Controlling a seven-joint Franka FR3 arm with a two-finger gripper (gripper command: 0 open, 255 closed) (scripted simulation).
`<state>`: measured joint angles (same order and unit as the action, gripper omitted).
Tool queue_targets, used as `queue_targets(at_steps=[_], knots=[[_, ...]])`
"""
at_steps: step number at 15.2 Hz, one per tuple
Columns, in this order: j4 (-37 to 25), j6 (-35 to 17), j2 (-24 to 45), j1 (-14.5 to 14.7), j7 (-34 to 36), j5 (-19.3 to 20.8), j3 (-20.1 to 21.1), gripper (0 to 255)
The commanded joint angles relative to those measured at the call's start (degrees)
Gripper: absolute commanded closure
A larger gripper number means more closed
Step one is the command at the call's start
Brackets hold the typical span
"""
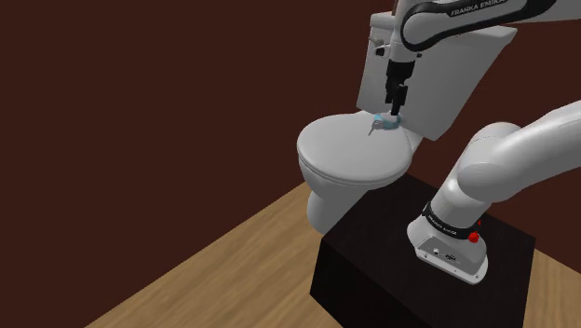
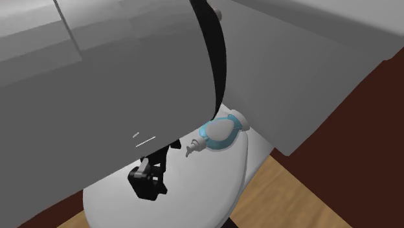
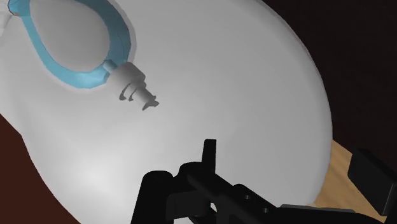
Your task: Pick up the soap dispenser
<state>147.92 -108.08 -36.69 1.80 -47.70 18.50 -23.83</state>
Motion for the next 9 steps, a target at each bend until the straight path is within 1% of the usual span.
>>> queue_targets(at_steps=[1,5,7,9], knots=[[-1.28,-2.69,4.00,1.08,-6.16,1.13,-3.38,0],[-4.31,-8.35,12.78,3.60,-18.51,1.89,-10.31,0],[-6.32,-11.26,17.92,5.19,-25.11,0.98,-13.63,0],[-8.62,-14.15,23.57,6.90,-32.17,-1.03,-16.73,0]])
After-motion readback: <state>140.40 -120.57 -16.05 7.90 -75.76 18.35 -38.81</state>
